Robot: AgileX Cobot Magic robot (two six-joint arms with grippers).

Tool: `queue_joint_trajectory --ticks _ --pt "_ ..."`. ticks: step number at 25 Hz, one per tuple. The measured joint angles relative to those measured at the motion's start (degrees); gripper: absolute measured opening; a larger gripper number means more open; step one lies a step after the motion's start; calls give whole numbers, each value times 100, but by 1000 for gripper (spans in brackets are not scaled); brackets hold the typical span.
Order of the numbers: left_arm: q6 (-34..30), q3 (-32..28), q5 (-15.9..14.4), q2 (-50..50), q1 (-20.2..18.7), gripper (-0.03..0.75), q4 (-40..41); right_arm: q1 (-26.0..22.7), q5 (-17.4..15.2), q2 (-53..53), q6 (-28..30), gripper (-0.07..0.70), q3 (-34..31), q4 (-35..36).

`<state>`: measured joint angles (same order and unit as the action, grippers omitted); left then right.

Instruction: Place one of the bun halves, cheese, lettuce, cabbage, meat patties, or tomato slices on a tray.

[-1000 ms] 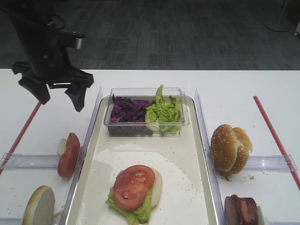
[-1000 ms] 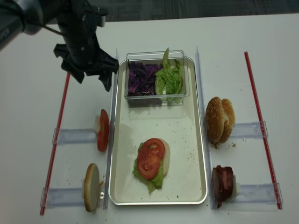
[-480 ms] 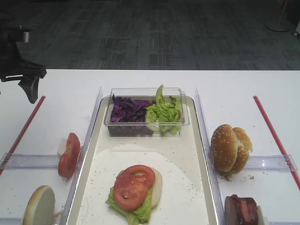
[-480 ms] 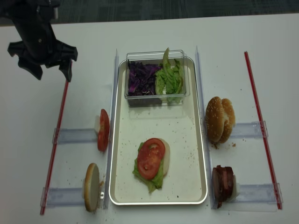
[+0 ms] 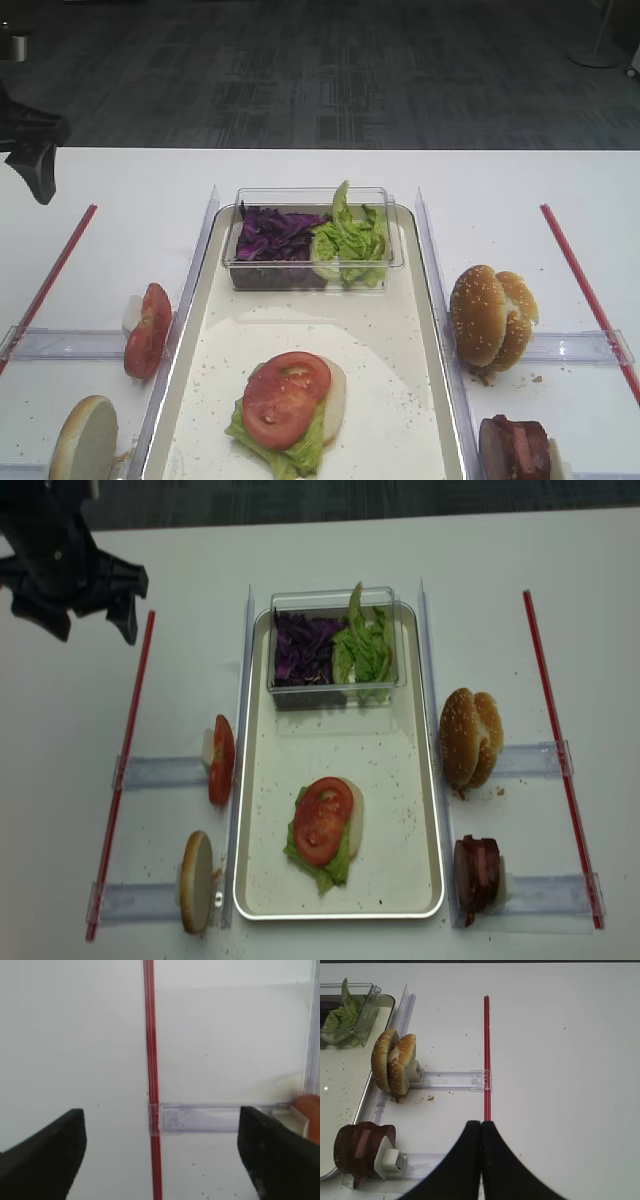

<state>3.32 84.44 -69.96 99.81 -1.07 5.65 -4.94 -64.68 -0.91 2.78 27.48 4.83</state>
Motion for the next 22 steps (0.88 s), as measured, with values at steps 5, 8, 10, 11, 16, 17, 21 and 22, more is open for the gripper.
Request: queue_joint_trajectory --ticks 5,8,10,11,16,17,21,22 --pt "36 -926 0 -845 0 566 11 0 0 0 0 364 0 0" --pt "85 -1729 0 -1493 0 566 11 0 0 0 0 364 0 0" --pt "100 -2239 -4 -1970 0 566 -8 0 0 0 0 364 0 0" --pt "109 -2505 -4 -2248 0 566 -23 0 0 0 0 364 0 0" --pt "262 -3613 -29 -3697 0 566 -35 0 0 0 0 364 0 0" --pt "326 -3824 -29 -3956 0 566 -35 0 0 0 0 364 0 0" --pt "525 -4471 -67 -5138 0 566 -35 0 0 0 0 364 0 0" --pt "564 -4593 -81 -5443 0 566 -35 0 0 0 0 364 0 0"
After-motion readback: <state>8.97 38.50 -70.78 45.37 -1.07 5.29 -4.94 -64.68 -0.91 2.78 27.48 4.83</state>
